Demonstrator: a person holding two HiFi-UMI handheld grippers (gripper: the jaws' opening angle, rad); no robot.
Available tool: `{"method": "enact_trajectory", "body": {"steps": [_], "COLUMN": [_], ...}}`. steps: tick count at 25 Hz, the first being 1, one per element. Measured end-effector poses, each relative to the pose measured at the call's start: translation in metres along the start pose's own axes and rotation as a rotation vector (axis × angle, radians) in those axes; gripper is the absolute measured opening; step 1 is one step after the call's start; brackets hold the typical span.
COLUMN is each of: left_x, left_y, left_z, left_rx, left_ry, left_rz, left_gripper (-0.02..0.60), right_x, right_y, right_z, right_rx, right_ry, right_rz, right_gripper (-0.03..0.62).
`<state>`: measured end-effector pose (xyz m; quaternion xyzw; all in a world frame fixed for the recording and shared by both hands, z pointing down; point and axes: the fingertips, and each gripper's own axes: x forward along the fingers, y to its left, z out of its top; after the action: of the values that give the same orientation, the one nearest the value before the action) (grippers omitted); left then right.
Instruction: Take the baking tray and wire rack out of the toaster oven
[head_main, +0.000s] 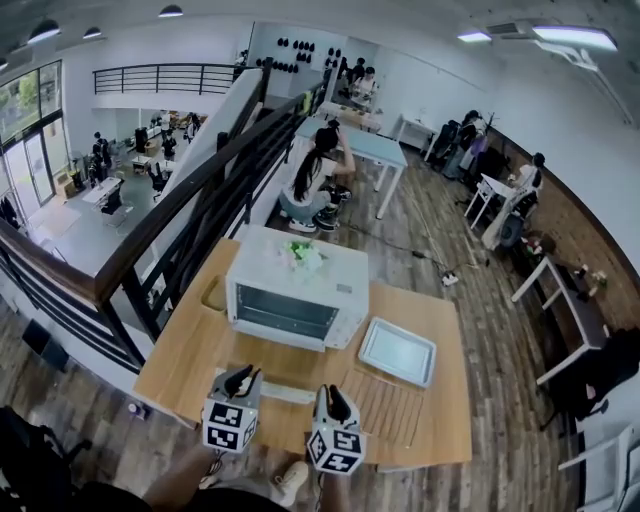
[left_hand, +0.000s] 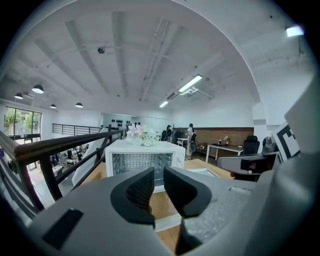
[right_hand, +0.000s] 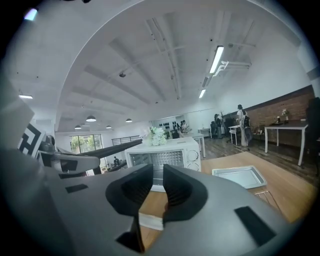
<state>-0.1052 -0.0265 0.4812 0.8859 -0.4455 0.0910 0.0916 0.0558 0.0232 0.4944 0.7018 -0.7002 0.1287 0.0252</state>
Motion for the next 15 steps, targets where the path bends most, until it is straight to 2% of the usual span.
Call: {"method": "enact_trajectory", "body": {"steps": [5, 15], "left_x": [-0.01, -0.016], "left_y": [0.012, 0.022], "left_z": [0.002, -0.007], "left_rx": [-0.001, -0.025], "left_ry": [-0.005, 0.008], "left_rz": [0.026, 0.043], "left_gripper": [0.014, 0.005], "right_x": [0.005, 0.007], "right_y": [0.017, 0.028], "right_z": [0.0, -0.009], "right_rx": [-0.01, -0.017], "right_ry": [-0.014, 0.01], "right_rz": [0.026, 0.042], "right_gripper": [0.028, -0.001]}}
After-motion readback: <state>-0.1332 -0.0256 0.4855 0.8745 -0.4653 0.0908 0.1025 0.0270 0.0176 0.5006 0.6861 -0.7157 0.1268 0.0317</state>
